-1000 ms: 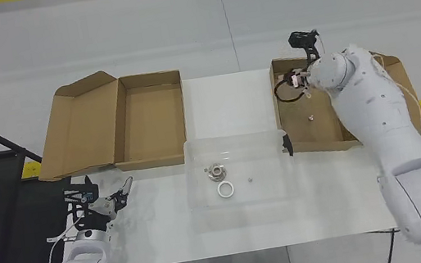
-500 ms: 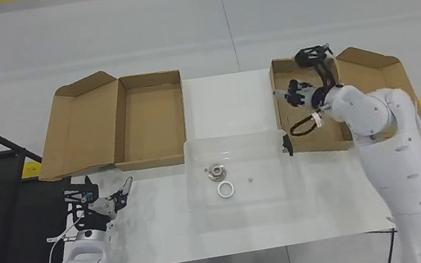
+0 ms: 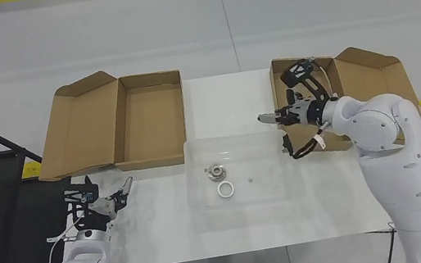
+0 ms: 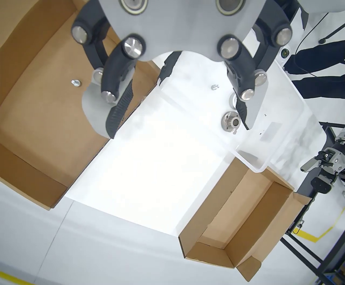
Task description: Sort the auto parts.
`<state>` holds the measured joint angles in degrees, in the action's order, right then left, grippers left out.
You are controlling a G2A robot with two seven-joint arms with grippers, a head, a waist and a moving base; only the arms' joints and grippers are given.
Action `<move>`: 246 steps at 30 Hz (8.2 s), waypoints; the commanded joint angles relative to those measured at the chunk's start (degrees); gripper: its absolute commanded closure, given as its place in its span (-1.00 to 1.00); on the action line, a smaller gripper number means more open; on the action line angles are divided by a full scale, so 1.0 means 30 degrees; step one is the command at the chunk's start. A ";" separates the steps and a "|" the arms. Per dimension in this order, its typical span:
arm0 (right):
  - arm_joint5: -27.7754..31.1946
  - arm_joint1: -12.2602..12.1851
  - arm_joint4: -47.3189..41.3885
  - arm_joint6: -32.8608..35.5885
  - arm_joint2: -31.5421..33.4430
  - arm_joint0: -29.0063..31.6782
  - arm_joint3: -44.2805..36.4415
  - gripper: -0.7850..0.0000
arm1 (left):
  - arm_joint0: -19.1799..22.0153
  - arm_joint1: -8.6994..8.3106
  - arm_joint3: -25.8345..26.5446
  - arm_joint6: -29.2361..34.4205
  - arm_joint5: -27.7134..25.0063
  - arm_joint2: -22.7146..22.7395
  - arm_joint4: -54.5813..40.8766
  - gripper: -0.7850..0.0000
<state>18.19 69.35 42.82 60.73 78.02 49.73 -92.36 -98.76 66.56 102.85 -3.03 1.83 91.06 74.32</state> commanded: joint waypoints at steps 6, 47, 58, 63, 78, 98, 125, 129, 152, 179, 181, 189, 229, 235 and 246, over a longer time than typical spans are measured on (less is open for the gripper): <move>0.0426 -0.0120 0.1407 0.0351 -0.0594 0.0607 -0.1406 -1.00 | 0.0000 0.0000 0.0000 0.0000 0.0000 0.0000 0.0000 -1.00; 0.2013 -0.1202 0.1881 0.6440 -1.3173 -0.4417 0.0178 0.11 | 0.0000 0.0000 0.0000 0.0000 0.0000 0.0000 0.0000 -1.00; 0.2456 -0.0960 0.0692 0.5997 -1.4488 -0.5590 0.2252 0.22 | 0.0000 0.0000 0.0000 0.0000 0.0000 0.0000 0.0000 -1.00; 0.2652 -0.0795 0.0336 0.5800 -1.4974 -0.5975 0.2982 0.33 | 0.0000 0.0000 0.0000 0.0000 0.0000 0.0000 0.0000 -1.00; 0.2986 -0.0443 -0.0181 0.5467 -1.5941 -0.6649 0.4198 0.59 | 0.0000 0.0000 0.0000 0.0000 0.0000 0.0000 0.0000 -1.00; 0.2232 -0.2142 -0.1941 -0.0260 -0.9536 -0.4043 0.0986 1.00 | 0.0000 0.0000 0.0000 0.0000 0.0000 0.0000 0.0000 -1.00; 0.1711 -0.3577 -0.5127 -0.6485 -0.2227 0.2565 -0.3097 1.00 | 0.0000 0.0000 0.0000 0.0000 0.0000 0.0000 0.0000 -1.00; 0.0771 -0.3494 -0.6378 -0.8123 -0.1701 0.2702 -0.3029 1.00 | 0.0000 0.0000 0.0000 0.0000 0.0000 0.0000 0.0000 -1.00; -1.1686 -0.2751 -0.1395 -0.9769 -0.3745 -0.0075 -0.0232 1.00 | 0.0000 0.0000 0.0000 0.0000 0.0000 0.0000 0.0000 -1.00; -1.4389 0.2069 0.1001 -0.2999 -1.2970 -1.1121 1.8348 1.00 | 0.0000 0.0000 0.0000 0.0000 0.0000 0.0000 0.0000 -1.00; -1.4140 0.2332 0.0933 -0.2957 -1.3121 -1.1363 1.9033 1.00 | 0.0000 0.0000 0.0000 0.0000 0.0000 0.0000 0.0000 -1.00; -1.3502 0.3181 0.0707 -0.3201 -1.3383 -1.2051 2.1072 1.00 | 0.0000 0.0000 0.0000 0.0000 0.0000 0.0000 0.0000 -1.00; -0.9660 0.0147 0.1733 -0.9804 -0.5405 -0.4726 0.7237 -1.00 | -0.0532 -0.0114 0.1586 -0.0246 -0.2467 0.0987 0.0059 -1.00; -0.6197 -0.0775 0.0822 -0.9829 -0.2145 -0.0590 0.1771 -1.00 | -0.0987 -0.0212 0.2736 -0.0782 -0.4131 0.1644 0.0221 -1.00; 0.1577 -0.1566 -0.2294 -1.0416 0.1404 0.4154 -0.2561 -1.00 | -0.0880 -0.0343 0.5029 -0.0364 -0.6169 0.2197 0.0693 -1.00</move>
<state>19.87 64.88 36.88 29.62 81.11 60.71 -98.97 -101.53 65.57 117.22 -4.40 -16.16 97.74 75.86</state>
